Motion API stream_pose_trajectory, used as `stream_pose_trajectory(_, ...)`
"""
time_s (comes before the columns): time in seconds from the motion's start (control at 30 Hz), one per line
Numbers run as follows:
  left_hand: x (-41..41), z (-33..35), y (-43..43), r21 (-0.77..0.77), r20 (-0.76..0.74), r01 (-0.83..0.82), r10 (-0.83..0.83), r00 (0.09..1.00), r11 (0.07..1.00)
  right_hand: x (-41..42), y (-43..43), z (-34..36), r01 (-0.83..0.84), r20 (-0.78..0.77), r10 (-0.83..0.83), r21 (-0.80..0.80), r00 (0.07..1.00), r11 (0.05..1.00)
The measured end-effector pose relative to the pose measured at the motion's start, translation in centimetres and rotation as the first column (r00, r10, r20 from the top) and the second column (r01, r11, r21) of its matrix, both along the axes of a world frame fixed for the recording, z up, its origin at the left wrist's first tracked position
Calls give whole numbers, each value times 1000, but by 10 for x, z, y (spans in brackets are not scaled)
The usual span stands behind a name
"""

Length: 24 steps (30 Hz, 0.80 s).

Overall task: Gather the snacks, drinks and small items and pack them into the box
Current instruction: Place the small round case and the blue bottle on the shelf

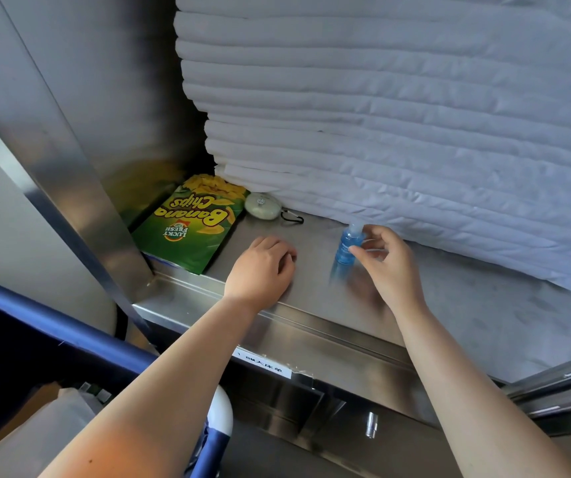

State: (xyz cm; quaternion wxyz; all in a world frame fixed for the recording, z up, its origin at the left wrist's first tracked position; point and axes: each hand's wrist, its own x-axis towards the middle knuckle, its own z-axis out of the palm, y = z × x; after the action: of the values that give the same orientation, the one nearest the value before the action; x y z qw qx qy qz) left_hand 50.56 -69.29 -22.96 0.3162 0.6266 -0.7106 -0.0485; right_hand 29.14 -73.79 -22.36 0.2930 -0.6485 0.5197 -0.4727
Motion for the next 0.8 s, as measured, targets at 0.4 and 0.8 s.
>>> stream_pose_trajectory(0.4,-1,0,1,17,-4,-10,10,1000,1000,-2,4,-2,5,-155,1,40,988,999)
stream_pose_trajectory(0.8,0,1,1,10,2,-11,11,1000,1000,50,-41,-1,28,-250,-27,1,968,1000)
